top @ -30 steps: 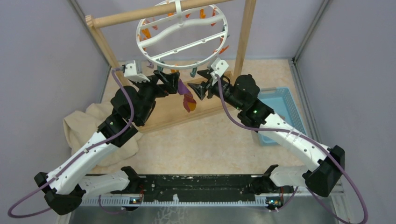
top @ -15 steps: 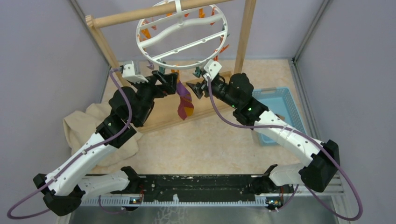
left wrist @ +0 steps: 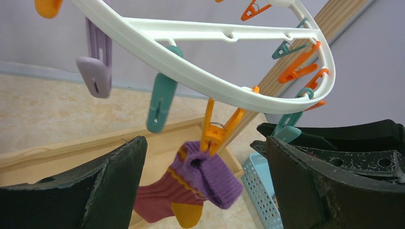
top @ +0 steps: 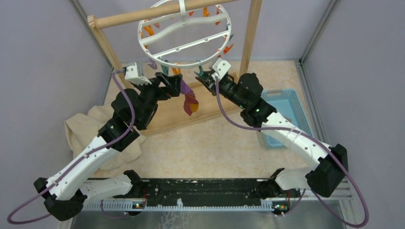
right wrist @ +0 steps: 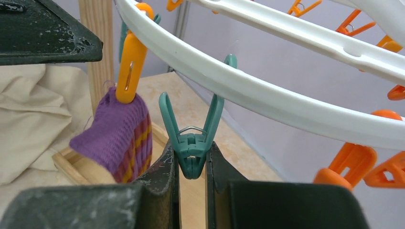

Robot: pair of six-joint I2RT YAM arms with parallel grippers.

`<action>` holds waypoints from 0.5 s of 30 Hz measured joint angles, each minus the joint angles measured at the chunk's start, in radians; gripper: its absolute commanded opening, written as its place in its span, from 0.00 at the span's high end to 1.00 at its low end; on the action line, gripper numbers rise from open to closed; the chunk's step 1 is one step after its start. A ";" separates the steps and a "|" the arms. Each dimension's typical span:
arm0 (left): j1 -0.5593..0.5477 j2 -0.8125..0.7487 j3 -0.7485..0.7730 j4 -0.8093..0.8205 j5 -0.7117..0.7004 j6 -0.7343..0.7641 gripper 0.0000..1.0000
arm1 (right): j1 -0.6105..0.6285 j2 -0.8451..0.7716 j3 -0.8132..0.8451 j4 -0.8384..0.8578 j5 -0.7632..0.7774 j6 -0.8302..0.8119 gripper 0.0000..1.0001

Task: Clip the socks to the hanger
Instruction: Open the clamp at the hanger.

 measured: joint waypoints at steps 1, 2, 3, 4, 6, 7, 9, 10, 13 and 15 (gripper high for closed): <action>0.000 0.000 0.000 0.000 0.000 0.000 0.01 | 0.000 -0.001 0.000 -0.001 -0.003 0.001 1.00; 0.000 0.000 0.000 0.000 0.000 -0.002 0.01 | 0.000 -0.003 -0.001 -0.002 -0.004 0.003 1.00; 0.000 0.000 0.000 0.000 0.000 -0.003 0.01 | 0.000 -0.005 -0.001 -0.003 -0.006 0.002 1.00; 0.000 0.000 0.000 0.000 0.000 -0.003 0.01 | 0.000 -0.008 -0.003 -0.004 -0.008 0.006 1.00; 0.000 -0.002 0.000 0.000 0.004 -0.006 0.01 | 0.000 -0.019 -0.010 -0.008 -0.011 0.009 1.00; 0.000 -0.003 0.000 0.000 0.010 -0.007 0.01 | 0.000 -0.029 -0.015 -0.008 -0.015 0.013 1.00; 0.000 -0.009 0.000 0.001 0.032 -0.008 0.01 | 0.000 -0.041 -0.017 -0.011 -0.021 0.018 1.00; 0.000 -0.012 0.000 0.002 0.047 -0.010 0.01 | 0.000 -0.049 -0.018 -0.015 -0.026 0.023 1.00; 0.000 -0.018 0.000 0.008 0.113 -0.024 0.02 | 0.000 -0.074 -0.019 -0.032 -0.034 0.030 1.00; 0.000 -0.018 0.000 0.017 0.166 -0.038 0.03 | 0.000 -0.088 -0.019 -0.044 -0.039 0.035 1.00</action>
